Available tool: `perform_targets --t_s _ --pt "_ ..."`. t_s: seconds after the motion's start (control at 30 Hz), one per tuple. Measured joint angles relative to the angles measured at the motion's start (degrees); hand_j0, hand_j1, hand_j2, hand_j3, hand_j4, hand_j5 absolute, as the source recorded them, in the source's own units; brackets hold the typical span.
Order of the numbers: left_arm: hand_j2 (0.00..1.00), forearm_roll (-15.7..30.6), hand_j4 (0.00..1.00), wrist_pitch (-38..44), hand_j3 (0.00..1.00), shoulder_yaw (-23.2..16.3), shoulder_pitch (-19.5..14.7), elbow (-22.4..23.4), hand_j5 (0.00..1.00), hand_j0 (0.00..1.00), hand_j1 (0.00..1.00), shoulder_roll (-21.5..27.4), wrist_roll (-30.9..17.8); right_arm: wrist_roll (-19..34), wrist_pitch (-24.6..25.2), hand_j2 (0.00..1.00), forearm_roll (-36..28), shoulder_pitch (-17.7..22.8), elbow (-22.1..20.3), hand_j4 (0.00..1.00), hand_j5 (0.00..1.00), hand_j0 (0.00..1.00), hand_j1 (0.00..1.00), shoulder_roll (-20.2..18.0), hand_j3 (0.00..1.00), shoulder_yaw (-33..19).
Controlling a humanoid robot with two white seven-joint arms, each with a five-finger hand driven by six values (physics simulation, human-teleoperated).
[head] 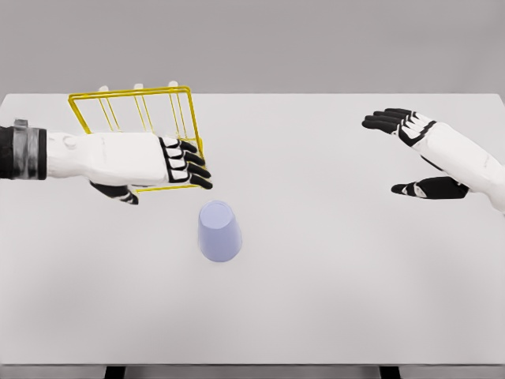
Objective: Place the cup on the cup holder with both arms
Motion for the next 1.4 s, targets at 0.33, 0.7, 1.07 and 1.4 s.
perform_targets --t_s 0.33,0.7,1.07,1.4 --pt "1.0 0.2 1.0 0.0 1.0 -4.5 -3.0 -0.2 1.0 1.0 1.0 -2.8 -1.3 0.0 0.0 1.0 0.1 -0.3 0.0 1.0 1.0 1.0 1.0 0.1 1.0 0.0" --pt "1.0 0.2 1.0 0.0 1.0 -10.8 -7.6 -0.1 1.0 1.0 1.0 -7.2 -1.5 0.0 0.0 1.0 0.4 -0.4 0.0 1.0 1.0 1.0 1.0 0.1 1.0 0.2" --pt "1.0 -0.9 1.0 0.0 1.0 -13.3 -8.1 1.7 1.0 1.0 1.0 -10.6 -1.5 0.0 0.0 1.0 1.7 -0.4 0.1 1.0 1.0 1.0 1.0 0.4 1.0 0.1" --pt "1.0 -2.0 1.0 0.0 1.0 -14.5 -8.5 5.3 1.0 1.0 1.0 -12.5 -1.5 0.0 0.0 1.0 1.9 -0.4 0.0 1.0 1.0 1.0 1.0 0.5 1.0 -0.2"
